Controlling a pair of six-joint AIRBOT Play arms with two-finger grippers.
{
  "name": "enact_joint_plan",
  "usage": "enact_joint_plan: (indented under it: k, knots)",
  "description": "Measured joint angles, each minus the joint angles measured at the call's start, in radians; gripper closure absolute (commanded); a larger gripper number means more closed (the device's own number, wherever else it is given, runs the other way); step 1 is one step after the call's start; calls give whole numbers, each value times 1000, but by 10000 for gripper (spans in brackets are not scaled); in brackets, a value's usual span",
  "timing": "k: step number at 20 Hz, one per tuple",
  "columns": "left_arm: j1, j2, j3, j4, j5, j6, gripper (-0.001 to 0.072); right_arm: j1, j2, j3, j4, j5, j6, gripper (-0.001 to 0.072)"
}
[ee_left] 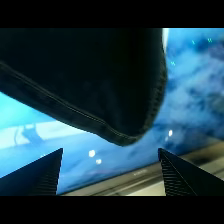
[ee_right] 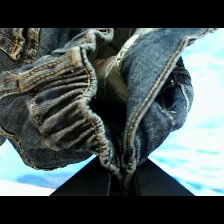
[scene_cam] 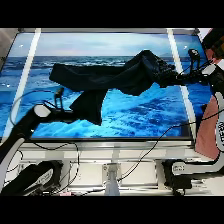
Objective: Fold the clothes and pants, and hang the long-sleeved shirts on hangers.
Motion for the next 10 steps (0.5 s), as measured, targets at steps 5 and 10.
enact_joint_plan:
  k: [5, 10]
  knots:
    - [-142, -101, -24, -120, 84, -12, 4, 0, 0, 1, 0, 1, 0, 657]
    - [-174, -166, -30, -200, 171, -20, 8, 0, 0, 1, 0, 1, 0, 657]
